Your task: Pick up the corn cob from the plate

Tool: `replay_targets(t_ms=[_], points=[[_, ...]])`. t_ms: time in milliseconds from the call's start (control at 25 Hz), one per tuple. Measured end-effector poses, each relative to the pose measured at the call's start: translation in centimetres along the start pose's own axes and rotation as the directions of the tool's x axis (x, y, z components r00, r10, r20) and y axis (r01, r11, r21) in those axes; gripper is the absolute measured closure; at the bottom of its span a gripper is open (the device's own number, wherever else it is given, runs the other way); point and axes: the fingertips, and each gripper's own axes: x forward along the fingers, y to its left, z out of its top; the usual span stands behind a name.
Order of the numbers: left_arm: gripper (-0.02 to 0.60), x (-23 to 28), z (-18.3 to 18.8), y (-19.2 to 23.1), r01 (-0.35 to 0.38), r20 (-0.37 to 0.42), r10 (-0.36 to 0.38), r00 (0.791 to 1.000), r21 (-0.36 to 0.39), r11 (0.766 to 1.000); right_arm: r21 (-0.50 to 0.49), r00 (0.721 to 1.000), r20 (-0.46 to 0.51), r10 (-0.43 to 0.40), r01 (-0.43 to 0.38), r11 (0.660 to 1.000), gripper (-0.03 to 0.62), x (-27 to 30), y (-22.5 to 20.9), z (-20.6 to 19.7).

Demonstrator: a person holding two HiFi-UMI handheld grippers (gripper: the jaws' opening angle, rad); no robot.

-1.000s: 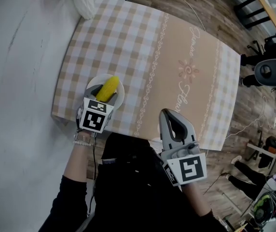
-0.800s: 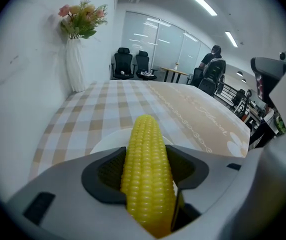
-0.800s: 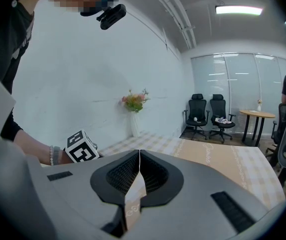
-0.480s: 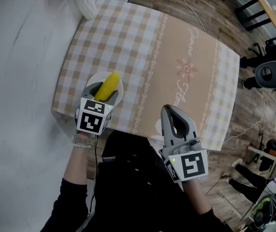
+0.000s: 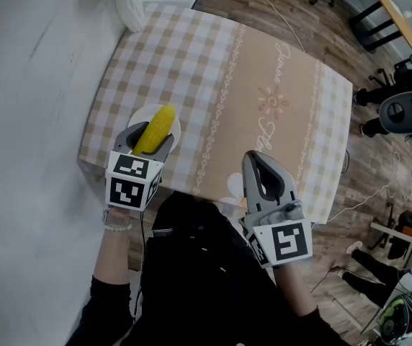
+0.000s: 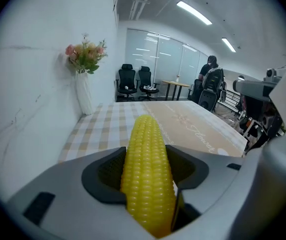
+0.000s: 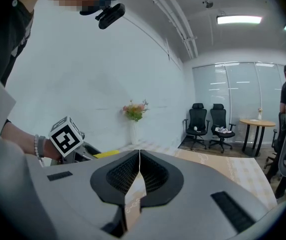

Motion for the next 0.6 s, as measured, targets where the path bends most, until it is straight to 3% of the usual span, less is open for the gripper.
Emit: replay_targets(t_ms=[600], points=[[0.326,-5.9,4.8,-4.3,-0.004,0.132,0.002,0.991,0.017,1.0,-0.048,0.998,0.055,0.018,-0.015,0.999,0.553,-2.5,-0.8,1.7]])
